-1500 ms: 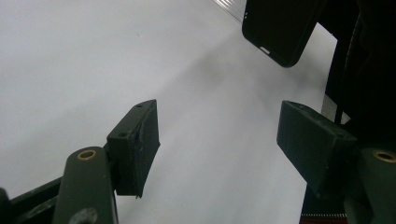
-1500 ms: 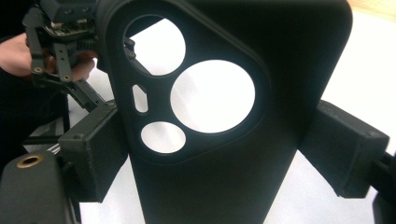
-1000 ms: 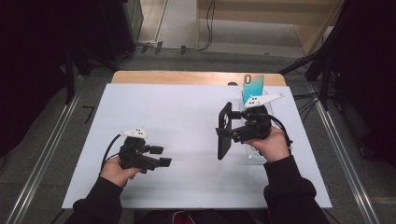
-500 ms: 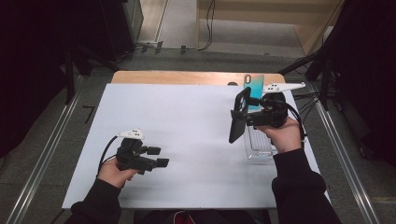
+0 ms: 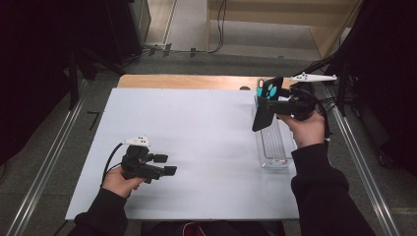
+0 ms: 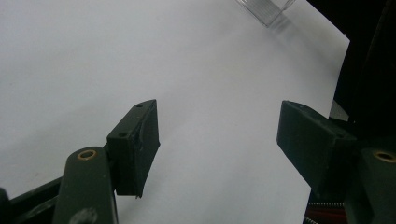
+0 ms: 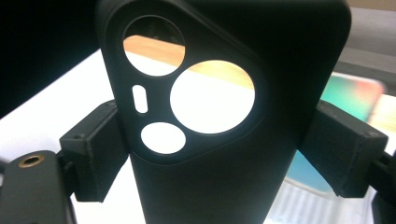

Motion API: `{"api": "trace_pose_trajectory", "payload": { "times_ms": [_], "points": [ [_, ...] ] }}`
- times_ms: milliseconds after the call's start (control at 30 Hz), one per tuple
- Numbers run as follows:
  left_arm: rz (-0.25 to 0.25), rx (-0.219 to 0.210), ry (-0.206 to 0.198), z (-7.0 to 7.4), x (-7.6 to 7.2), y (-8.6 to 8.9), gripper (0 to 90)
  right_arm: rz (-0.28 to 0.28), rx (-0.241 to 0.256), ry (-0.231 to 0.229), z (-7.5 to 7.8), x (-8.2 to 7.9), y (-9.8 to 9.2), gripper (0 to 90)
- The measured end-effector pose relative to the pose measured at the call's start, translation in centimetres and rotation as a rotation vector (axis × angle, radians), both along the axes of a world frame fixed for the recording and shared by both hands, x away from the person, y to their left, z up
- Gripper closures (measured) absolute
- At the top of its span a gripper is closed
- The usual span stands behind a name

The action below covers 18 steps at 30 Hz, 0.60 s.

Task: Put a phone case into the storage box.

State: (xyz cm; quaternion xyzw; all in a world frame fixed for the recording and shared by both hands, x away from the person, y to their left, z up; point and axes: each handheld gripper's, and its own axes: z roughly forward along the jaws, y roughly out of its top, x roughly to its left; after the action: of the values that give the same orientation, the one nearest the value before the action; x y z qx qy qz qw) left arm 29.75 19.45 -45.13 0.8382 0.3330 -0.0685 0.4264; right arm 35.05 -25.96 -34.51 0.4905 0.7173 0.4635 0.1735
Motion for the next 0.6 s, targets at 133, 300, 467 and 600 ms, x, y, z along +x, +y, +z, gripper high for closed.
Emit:
{"api": "trace_pose_trajectory", "payload": {
  "times_ms": [133, 300, 467, 600],
  "points": [
    [0.0, -0.011, 0.003, 0.1, 0.0, 0.1, 30.0, -0.077, -0.014, 0.003, 0.2, 0.7, -0.5, 12.1],
    [0.004, 0.003, 0.002, 0.0, 0.0, 0.0, 30.0, -0.147, -0.025, -0.005, -0.1, 1.9, -1.1, 12.1],
    [0.0, -0.01, 0.004, 0.1, 0.1, 0.1, 29.9, -0.203, -0.045, -0.022, -0.5, 3.1, -1.2, 12.0],
    [-0.003, -0.009, 0.002, 0.1, 0.1, 0.1, 29.9, -0.257, -0.074, -0.013, -1.2, 4.2, -1.2, 12.0]
  ]
}}
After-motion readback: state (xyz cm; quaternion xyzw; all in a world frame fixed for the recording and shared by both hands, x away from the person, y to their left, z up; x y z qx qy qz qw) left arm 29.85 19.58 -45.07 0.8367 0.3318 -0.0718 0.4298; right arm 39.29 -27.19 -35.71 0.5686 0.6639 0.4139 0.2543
